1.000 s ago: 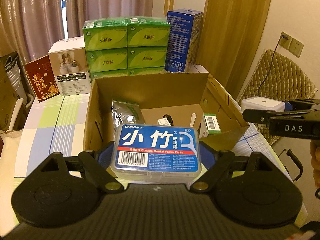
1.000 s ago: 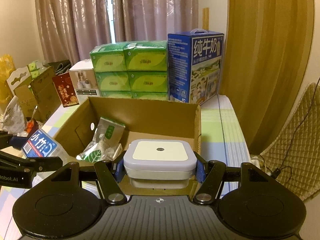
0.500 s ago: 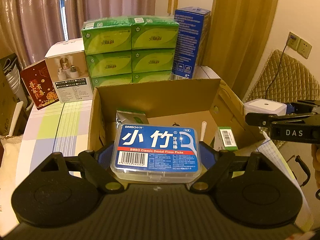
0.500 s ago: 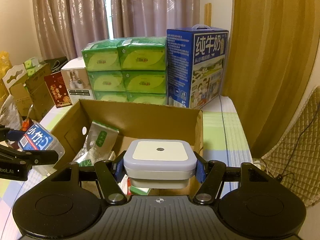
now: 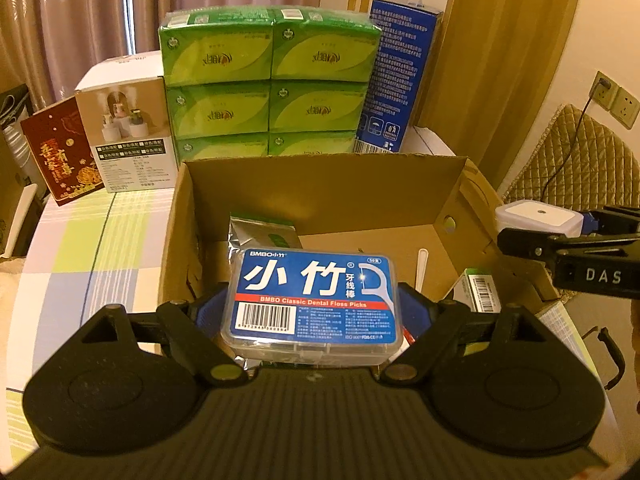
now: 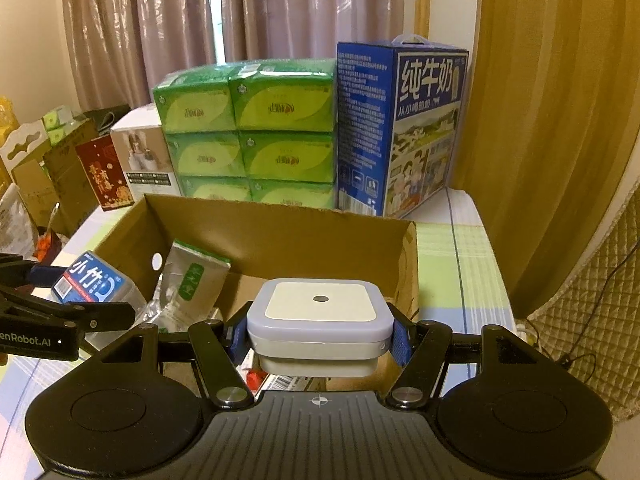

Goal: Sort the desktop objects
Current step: 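Lower the floss box and white plug device into the cardboard box and open both tools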

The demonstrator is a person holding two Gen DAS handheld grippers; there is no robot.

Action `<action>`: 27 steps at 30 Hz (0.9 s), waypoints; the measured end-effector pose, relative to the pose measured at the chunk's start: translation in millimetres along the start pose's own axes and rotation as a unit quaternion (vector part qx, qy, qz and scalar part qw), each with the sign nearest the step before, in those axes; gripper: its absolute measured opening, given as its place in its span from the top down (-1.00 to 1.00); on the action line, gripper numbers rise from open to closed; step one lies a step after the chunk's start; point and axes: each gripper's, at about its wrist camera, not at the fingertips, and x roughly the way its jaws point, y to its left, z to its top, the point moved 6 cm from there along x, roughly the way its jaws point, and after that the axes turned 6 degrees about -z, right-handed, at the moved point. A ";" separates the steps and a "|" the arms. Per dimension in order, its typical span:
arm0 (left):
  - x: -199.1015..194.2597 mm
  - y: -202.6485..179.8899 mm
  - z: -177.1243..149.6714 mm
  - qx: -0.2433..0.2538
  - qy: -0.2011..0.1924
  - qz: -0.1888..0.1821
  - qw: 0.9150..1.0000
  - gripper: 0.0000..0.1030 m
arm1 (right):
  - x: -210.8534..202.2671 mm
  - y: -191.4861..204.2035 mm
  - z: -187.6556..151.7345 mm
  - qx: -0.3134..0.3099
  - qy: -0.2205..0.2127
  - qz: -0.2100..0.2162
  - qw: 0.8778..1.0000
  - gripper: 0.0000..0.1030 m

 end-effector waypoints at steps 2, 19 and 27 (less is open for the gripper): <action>4.4 1.0 0.0 0.000 0.001 -0.001 1.000 -0.62 | 4.1 0.1 -0.9 0.000 0.002 0.000 1.000 -0.20; 22.9 7.6 8.6 -0.035 -0.016 -0.009 0.999 -0.73 | 18.1 1.0 -2.9 -0.005 0.007 -0.003 1.000 -0.20; 16.4 14.2 1.7 -0.027 -0.015 -0.004 1.000 -0.74 | 18.2 3.7 -3.9 -0.004 0.008 0.000 1.000 -0.21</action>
